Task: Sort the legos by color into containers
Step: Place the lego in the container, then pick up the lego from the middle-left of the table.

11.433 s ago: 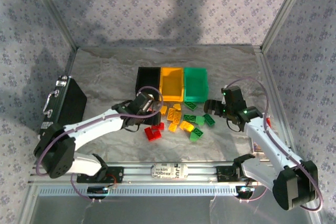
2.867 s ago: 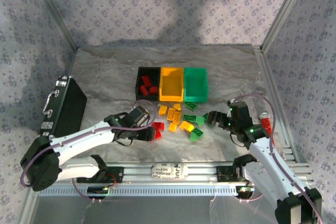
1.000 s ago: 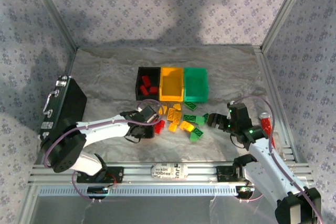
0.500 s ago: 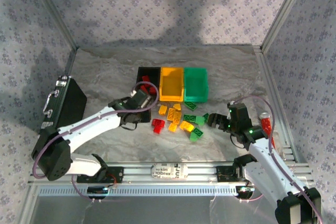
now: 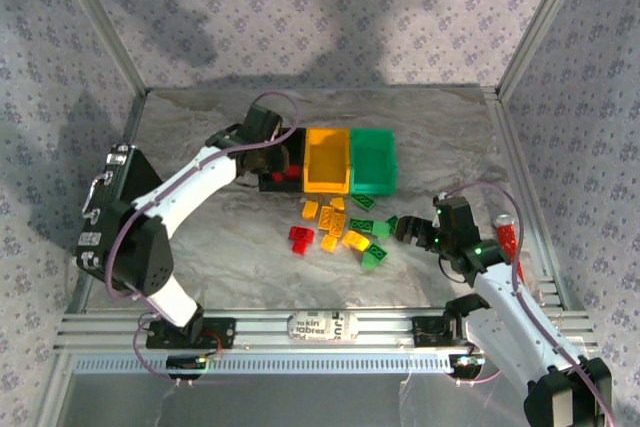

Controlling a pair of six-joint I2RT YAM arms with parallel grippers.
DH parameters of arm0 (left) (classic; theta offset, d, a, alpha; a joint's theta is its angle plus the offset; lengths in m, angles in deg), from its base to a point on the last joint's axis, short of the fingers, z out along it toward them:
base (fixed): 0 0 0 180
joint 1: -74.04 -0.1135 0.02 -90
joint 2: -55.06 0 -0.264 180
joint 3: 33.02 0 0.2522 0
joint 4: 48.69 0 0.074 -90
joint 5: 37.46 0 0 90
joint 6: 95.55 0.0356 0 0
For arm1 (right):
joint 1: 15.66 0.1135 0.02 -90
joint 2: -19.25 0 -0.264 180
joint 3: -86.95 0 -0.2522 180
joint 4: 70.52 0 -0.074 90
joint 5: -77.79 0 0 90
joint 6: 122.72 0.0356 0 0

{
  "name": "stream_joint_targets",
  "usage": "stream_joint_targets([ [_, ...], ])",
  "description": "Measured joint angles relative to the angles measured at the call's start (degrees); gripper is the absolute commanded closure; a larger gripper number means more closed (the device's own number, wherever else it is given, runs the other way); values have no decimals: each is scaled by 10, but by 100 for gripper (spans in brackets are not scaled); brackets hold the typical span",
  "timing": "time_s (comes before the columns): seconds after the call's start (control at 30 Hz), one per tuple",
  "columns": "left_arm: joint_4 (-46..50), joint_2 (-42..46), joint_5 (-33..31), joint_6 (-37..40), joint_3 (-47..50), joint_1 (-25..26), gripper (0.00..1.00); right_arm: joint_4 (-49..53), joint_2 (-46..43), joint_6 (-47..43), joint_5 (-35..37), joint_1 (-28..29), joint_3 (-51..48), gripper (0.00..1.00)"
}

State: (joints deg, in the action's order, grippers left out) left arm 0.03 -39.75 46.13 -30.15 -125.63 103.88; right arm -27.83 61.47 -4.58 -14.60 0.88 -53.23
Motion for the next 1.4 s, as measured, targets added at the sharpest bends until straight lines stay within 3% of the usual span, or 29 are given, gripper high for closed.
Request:
stream_joint_targets([
  [0.17, -2, -34, 3, 2, -21, -3, 10, 0, -3, 0, 0, 0, 0, 1],
  [0.33, -24, 29, 9, -4, 59, 23, 13, 0, -4, 0, 0, 0, -1, 1],
  [0.57, -20, 121, -1, -26, 150, 110, 22, -4, -1, 0, 0, 0, -3, 1],
  [0.87, -11, 111, -4, -89, 221, 223, 31, -4, -1, 0, 0, 0, -3, 1],
  [1.4, -10, 26, -2, -126, 238, 243, 35, -4, -4, 2, 0, 0, -3, 2],
])
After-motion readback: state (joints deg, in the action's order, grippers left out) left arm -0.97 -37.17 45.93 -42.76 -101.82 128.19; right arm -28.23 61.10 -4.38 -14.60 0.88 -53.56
